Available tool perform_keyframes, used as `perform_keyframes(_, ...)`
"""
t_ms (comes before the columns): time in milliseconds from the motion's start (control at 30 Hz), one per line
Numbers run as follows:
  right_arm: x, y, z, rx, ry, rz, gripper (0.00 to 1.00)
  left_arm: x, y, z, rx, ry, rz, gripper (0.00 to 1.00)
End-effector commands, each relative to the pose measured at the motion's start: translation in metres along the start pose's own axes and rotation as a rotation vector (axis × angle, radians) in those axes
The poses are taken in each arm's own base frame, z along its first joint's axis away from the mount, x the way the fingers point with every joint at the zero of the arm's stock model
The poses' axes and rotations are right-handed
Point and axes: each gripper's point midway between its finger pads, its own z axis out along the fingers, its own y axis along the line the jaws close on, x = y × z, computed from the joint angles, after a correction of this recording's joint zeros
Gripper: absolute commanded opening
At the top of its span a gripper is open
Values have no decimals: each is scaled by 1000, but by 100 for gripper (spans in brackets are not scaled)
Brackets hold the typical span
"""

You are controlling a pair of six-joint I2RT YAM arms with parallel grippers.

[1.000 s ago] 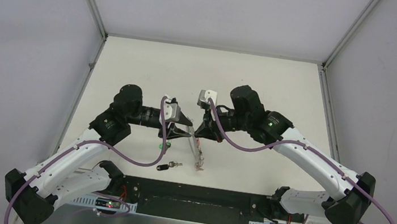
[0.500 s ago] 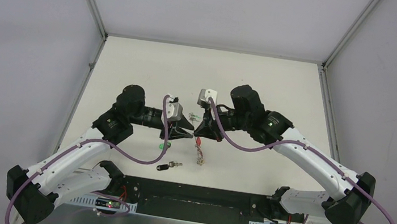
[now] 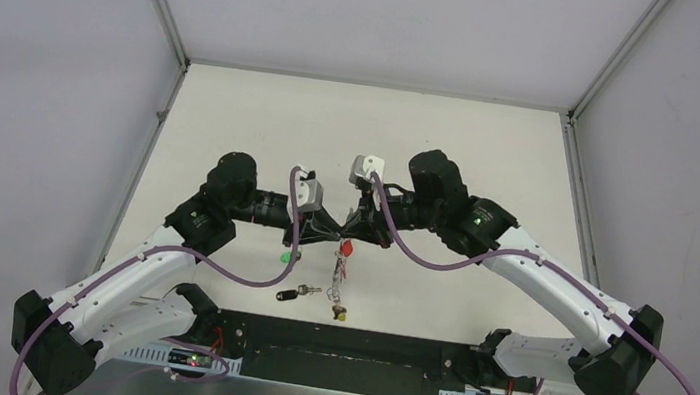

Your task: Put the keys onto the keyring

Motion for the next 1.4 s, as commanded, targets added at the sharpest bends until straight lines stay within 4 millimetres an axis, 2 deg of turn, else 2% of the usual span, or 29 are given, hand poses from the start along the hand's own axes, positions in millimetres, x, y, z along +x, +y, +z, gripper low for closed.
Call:
perform_keyframes(0, -30, 7, -7, -16, -106, -75, 0, -16, 0, 2, -13, -51, 41, 19)
perform_keyframes(67, -29, 7, -7, -17, -102, -73, 0, -20, 1, 1, -18, -69, 59, 12)
perform_keyframes(133, -28, 6, -6, -17, -100, -71, 0, -22, 1, 1, -22, -81, 72, 1)
perform_keyframes(300, -31, 2, -7, 15, -114, -51, 0, -21, 2, -1, -39, -84, 66, 0)
perform_keyframes(333, -32, 0, -7, 32, -125, -39, 9, -21, 3, -1, -49, -85, 61, 0)
perform_keyframes(400, -36, -4, -8, 62, -157, -27, 41, -22, 6, -4, -82, -89, 50, 0)
perform_keyframes(467, -45, -6, -12, 94, -204, -19, 64, -23, 12, -6, -135, -94, 33, 0)
perform_keyframes(533, -54, -9, -17, 127, -253, -17, 75, -24, 20, -11, -201, -108, 8, 0)
perform_keyframes(600, -61, -11, -24, 161, -298, -20, 80, -27, 22, -13, -231, -140, -3, 0)
perform_keyframes(833, -68, -15, -42, 234, -383, -56, 82, -51, 16, -20, -244, -339, 9, 0)
perform_keyframes(967, -72, -7, -48, 192, -429, -99, 69, -64, 8, -24, -215, -428, 60, 0)
perform_keyframes(1067, -72, -1, -50, 159, -441, -108, 52, -69, 7, -25, -213, -454, 73, 0)
perform_keyframes(1133, -73, -1, -51, 155, -443, -99, 49, -73, 9, -27, -233, -464, 55, 0)
perform_keyframes(1167, -73, -2, -51, 160, -436, -88, 52, -75, 11, -29, -247, -469, 39, 0)
perform_keyframes(1267, -72, -13, -49, 203, -390, -23, 73, -85, 24, -33, -322, -462, -47, 0)
perform_keyframes(1300, -71, -17, -48, 223, -369, 12, 75, -82, 30, -34, -355, -440, -93, 0)
perform_keyframes(1367, -69, -25, -45, 251, -333, 70, 76, -89, 42, -38, -430, -418, -158, 0)
